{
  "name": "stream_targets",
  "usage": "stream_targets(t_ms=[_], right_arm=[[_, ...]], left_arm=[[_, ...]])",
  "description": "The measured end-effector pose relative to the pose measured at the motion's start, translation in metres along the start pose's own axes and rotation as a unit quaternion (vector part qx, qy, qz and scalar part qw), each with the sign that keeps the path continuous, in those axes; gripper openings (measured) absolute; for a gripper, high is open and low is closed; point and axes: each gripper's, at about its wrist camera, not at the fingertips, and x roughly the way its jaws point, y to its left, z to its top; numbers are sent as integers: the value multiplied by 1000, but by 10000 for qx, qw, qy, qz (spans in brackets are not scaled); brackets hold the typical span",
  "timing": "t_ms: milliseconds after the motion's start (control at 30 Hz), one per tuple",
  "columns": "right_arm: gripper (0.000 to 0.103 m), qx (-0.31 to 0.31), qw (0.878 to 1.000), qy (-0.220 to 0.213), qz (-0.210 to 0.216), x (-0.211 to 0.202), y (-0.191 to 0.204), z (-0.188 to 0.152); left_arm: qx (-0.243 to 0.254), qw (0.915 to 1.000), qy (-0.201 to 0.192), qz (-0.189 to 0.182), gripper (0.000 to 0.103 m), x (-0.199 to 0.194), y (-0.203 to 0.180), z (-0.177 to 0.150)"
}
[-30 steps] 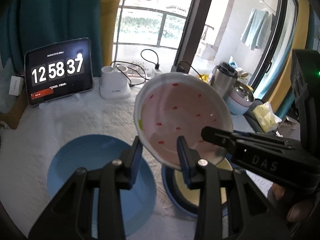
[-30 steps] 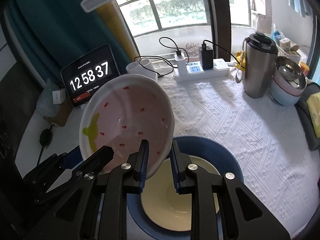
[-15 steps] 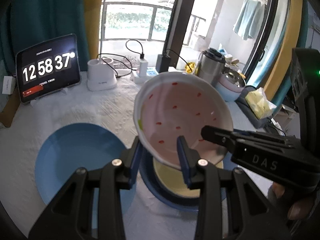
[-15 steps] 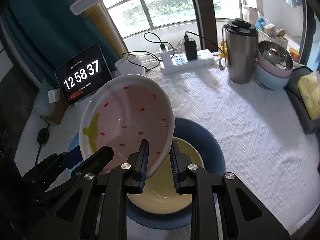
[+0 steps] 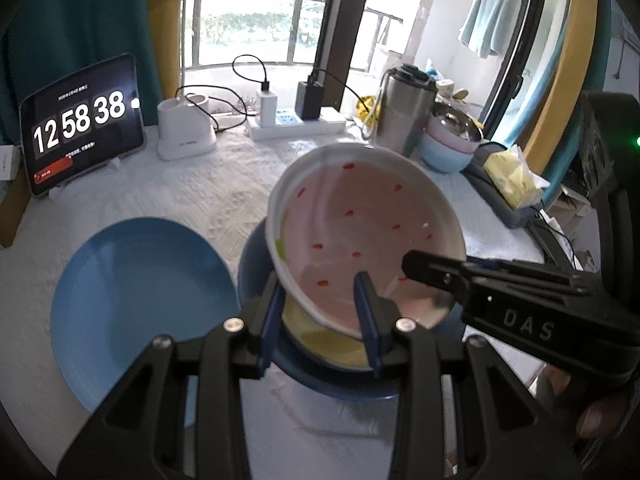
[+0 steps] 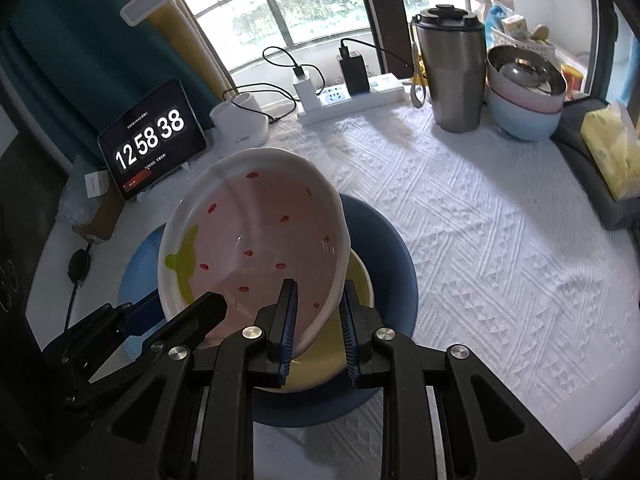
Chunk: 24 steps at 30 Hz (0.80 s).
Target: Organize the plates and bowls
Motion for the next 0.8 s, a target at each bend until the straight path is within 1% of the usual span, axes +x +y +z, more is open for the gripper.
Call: stream_targets(t_ms=[167,400,500,700,800], right_arm=[[23,59,10000,51,-21,1,-3,-5],[23,136,9998,137,-4,4,-12,-13],[23,163,9998,143,1,3,-15,-15],[23,52,9997,193,-165,3,-13,-16],[23,-124,9992,176,-352,5,-8,-17]], left_arm=[[54,9999,79,37,36,4,-4,-4],[95,9995,292,-30,36,11,-5,-10],[133,9994,322,-44,36,12,-8,-13],[162,9993,343,-55,37,12,-8,-14],[193,9993,330,-44,38,10,-8,-15]])
